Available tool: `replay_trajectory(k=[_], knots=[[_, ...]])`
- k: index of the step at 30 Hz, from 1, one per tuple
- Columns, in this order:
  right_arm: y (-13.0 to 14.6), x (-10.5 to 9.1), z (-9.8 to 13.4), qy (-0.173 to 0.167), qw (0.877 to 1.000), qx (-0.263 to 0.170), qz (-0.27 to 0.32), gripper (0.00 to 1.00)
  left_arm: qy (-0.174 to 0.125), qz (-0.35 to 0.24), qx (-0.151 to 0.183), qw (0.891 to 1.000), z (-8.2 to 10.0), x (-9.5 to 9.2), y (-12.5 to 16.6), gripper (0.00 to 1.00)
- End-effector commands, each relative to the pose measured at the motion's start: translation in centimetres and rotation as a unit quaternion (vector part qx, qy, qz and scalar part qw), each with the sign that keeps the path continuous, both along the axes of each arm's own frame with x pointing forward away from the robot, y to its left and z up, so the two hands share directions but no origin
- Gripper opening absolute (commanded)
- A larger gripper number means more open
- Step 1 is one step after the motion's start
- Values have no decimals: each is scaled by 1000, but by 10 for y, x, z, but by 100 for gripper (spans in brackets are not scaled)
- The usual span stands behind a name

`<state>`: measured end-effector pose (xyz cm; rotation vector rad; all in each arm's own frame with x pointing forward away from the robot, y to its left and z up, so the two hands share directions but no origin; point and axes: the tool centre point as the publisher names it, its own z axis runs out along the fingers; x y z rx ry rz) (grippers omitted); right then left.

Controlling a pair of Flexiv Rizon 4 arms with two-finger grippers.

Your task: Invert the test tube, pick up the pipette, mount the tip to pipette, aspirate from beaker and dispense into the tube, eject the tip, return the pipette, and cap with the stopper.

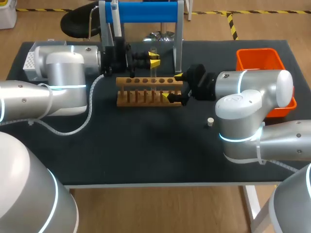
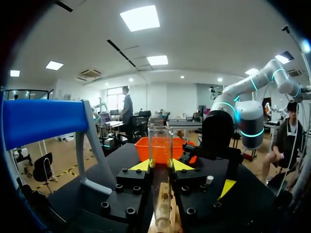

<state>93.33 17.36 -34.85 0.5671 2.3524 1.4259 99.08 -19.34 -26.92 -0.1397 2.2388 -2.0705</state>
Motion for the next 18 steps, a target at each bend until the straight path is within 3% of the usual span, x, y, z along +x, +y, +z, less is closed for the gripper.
replay_trajectory(k=[1, 18], knots=[[1, 0, 0, 0, 1000, 0, -1, 100, -1, -3, -4, 1000, -3, 2, 0, 0], [1, 0, 0, 0, 1000, 0, -1, 100, -2, -5, -14, 1000, -11, 1, 1, 0]])
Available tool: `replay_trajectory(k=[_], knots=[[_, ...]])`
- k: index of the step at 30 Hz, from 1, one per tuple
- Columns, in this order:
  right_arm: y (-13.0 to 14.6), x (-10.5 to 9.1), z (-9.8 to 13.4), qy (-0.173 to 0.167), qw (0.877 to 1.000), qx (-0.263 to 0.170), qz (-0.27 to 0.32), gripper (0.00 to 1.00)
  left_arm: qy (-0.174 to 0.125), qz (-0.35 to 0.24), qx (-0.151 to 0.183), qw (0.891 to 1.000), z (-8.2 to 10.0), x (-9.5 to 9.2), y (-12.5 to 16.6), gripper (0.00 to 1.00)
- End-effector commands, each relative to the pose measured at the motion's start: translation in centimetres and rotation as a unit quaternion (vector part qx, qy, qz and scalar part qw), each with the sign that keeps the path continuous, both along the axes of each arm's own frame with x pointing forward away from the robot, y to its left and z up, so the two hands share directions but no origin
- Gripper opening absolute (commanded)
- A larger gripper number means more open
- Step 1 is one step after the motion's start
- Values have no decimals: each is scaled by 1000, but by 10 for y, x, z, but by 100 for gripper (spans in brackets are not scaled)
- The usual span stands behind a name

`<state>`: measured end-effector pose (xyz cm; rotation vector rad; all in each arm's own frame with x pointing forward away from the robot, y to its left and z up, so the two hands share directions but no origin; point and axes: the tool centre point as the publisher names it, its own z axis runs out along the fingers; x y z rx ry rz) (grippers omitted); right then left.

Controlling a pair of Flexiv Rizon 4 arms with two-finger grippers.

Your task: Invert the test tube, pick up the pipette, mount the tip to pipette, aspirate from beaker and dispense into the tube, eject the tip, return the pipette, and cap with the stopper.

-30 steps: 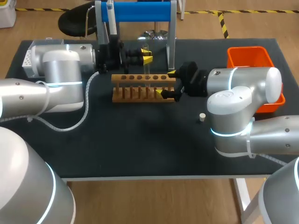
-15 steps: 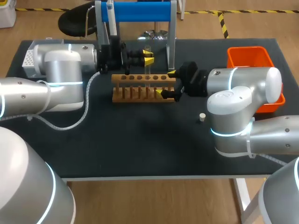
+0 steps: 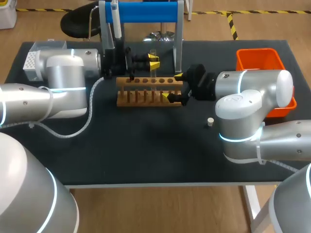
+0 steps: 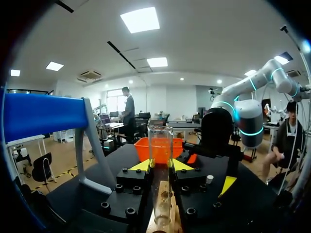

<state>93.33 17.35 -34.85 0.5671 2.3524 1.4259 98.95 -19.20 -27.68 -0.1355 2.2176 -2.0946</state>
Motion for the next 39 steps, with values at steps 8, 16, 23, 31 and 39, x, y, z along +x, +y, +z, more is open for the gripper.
replay_trajectory(k=[8, 16, 23, 31, 39], knots=[[1, 0, 0, 0, 1000, 0, -1, 100, -3, -8, -9, 1000, -6, 2, -1, 0], [1, 0, 0, 0, 1000, 0, -1, 100, -3, -14, -7, 1000, -8, 1, -2, 0], [1, 0, 0, 0, 1000, 0, -1, 100, -3, -17, -4, 1000, -9, 0, -2, 100], [1, 0, 0, 0, 1000, 0, -1, 100, 0, -16, 0, 1000, -7, 0, -2, 100], [1, 0, 0, 0, 1000, 0, -1, 100, 8, -6, 16, 1000, 6, -5, 7, 100]])
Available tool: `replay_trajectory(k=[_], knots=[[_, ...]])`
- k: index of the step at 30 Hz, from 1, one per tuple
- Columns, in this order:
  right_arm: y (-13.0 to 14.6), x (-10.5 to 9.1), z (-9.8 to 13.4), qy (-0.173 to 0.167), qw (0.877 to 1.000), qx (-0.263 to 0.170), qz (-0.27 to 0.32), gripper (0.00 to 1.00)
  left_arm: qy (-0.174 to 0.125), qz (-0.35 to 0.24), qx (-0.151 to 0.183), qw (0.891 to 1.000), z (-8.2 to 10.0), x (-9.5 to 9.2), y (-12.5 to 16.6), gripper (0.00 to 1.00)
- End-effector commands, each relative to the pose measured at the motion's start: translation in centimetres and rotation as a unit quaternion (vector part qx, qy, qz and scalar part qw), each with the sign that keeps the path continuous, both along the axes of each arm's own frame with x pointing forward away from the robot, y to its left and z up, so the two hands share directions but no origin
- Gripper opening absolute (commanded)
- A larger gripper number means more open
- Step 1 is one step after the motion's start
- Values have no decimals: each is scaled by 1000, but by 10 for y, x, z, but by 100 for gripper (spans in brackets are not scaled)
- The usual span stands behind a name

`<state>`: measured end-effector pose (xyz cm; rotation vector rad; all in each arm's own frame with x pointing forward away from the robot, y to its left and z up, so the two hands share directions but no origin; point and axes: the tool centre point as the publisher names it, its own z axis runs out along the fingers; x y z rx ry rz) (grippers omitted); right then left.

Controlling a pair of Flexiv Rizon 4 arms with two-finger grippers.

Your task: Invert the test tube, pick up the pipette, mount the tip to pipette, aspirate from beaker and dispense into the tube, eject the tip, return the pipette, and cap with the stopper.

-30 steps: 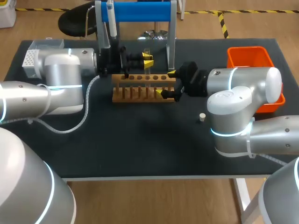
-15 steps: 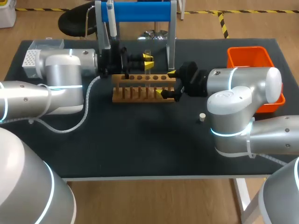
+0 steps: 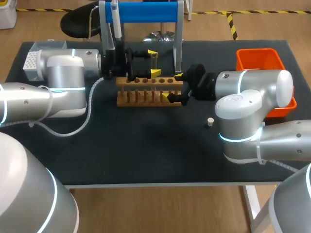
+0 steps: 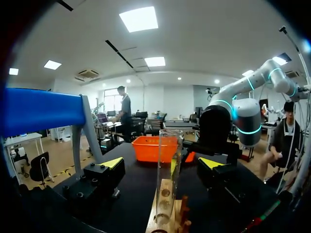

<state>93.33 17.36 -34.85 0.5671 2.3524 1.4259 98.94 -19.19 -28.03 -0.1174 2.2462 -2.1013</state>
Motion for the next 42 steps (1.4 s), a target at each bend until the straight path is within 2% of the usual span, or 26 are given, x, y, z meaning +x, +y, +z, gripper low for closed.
replay_trajectory(k=[1, 8, 12, 34, 35, 40, 42], knots=[[1, 0, 0, 0, 1000, 0, -1, 100, 3, 11, 16, 1000, 12, -7, 10, 100], [1, 0, 0, 0, 1000, 0, -1, 100, 14, 48, 53, 997, 36, -21, 48, 100], [1, 0, 0, 0, 1000, 0, -1, 100, 38, 88, 92, 991, 52, -38, 85, 100], [1, 0, 0, 0, 1000, 0, -1, 100, 38, 88, 92, 991, 52, -38, 85, 100], [1, 0, 0, 0, 1000, 0, -1, 100, 40, 99, 88, 990, 51, -37, 93, 100], [1, 0, 0, 0, 1000, 0, -1, 100, 57, 194, 121, 972, 46, -34, 148, 100], [1, 0, 0, 0, 1000, 0, -1, 100, 63, 234, 118, 963, 45, -34, 171, 100]])
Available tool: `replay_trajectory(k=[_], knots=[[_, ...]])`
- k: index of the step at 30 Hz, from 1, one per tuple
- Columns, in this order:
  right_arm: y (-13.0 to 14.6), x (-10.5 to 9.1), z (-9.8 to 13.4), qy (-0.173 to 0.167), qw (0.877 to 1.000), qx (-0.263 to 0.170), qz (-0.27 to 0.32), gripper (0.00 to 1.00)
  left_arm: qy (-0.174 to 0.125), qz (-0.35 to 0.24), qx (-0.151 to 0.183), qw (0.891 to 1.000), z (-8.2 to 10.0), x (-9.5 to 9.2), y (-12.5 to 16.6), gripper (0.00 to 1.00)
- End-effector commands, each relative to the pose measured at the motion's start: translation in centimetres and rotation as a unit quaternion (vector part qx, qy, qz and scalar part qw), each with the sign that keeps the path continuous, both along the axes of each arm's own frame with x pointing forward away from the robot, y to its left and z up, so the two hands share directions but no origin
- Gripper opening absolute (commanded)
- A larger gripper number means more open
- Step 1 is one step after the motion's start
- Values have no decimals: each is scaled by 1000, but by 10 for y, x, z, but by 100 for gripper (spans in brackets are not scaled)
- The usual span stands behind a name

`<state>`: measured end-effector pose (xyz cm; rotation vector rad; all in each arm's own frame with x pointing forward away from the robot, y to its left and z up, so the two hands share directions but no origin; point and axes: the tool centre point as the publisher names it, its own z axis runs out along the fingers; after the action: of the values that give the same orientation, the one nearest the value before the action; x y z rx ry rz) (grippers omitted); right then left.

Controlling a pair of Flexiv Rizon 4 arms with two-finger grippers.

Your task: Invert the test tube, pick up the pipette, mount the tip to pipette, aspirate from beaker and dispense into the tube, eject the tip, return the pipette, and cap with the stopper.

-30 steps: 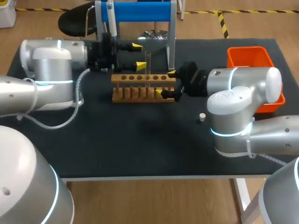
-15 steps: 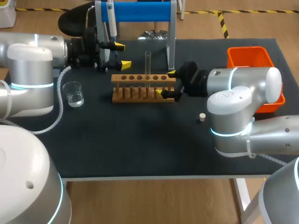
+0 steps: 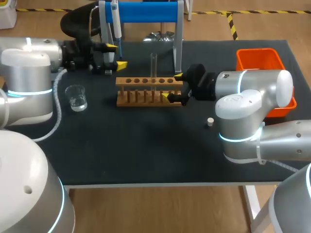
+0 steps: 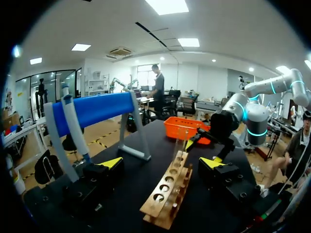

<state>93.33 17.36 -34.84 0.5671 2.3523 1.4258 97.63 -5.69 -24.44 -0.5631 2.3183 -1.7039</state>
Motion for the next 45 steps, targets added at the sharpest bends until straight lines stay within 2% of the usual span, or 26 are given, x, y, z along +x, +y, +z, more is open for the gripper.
replay_trajectory(k=[1, 6, 13, 15, 17, 18, 25, 32, 45], knots=[[1, 0, 0, 0, 1000, 0, -1, 100, -1, 95, 7, 995, 9, -22, 50, 100], [1, 0, 0, 0, 1000, 0, -1, 100, 14, 196, 26, 980, 0, -26, 105, 100], [1, 0, 0, 0, 1000, 0, -1, 100, 37, 330, 44, 942, -11, -26, 165, 100], [1, 0, 0, 0, 1000, 0, -1, 100, 45, 348, 53, 935, -14, -24, 175, 100], [1, 0, 0, 0, 1000, 0, -1, 100, 54, 376, 69, 922, -18, -19, 187, 100], [1, 0, 0, 0, 1000, 0, -1, 100, 55, 379, 68, 921, -18, -16, 190, 100], [1, 0, 0, 0, 1000, 0, -1, 100, 73, 420, 113, 897, -29, 8, 216, 100], [1, 0, 0, 0, 1000, 0, -1, 100, 89, 439, 134, 884, -45, 35, 235, 100], [1, 0, 0, 0, 1000, 0, -1, 100, 84, 457, 117, 878, -72, 68, 260, 100]])
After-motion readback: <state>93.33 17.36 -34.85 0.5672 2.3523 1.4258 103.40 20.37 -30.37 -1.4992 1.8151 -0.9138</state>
